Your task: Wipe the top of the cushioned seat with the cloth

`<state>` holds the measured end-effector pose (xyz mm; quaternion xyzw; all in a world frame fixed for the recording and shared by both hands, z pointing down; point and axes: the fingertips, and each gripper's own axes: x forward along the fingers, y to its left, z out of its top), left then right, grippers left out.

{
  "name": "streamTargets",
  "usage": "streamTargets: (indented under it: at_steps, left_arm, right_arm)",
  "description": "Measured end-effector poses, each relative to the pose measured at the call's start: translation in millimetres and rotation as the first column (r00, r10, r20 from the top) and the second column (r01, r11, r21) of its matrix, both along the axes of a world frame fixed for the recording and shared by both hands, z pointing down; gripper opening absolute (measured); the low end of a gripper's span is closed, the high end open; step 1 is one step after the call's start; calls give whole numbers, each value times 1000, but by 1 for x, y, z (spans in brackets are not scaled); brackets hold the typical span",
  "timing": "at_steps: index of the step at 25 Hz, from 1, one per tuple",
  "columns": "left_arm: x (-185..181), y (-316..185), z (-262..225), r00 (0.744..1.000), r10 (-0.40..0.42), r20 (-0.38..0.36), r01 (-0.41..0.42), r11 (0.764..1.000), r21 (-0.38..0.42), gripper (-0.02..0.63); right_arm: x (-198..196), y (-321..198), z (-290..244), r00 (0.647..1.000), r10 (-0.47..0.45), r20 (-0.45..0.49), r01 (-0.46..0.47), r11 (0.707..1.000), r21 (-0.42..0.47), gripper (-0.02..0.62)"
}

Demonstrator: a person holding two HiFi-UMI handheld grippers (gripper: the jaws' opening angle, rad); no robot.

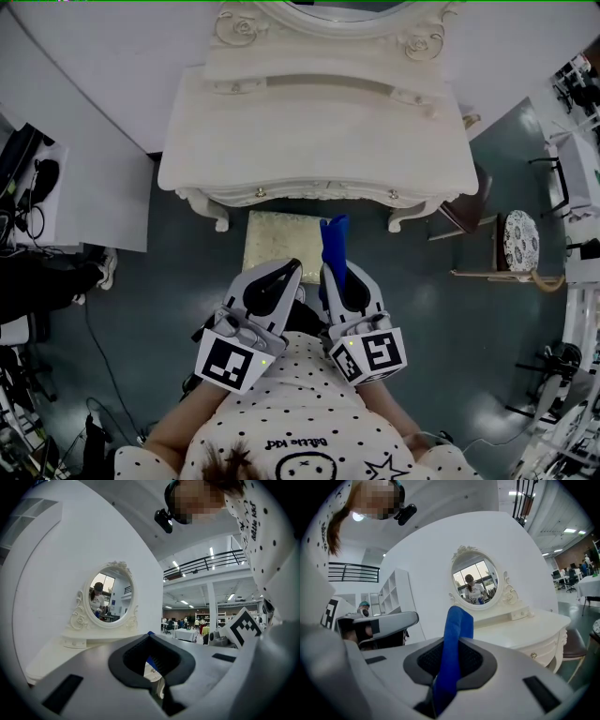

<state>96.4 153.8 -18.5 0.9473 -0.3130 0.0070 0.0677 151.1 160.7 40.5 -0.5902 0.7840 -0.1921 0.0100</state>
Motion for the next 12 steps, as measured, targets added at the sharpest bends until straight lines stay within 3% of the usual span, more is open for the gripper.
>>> streamTargets:
  at_steps: [12]
  left_arm:
    - [5,2,-1,1000,4,9,-4,1000,5,-2]
  right_arm:
    - [5,1,-1,1000,1,10,-1,1000,2,61]
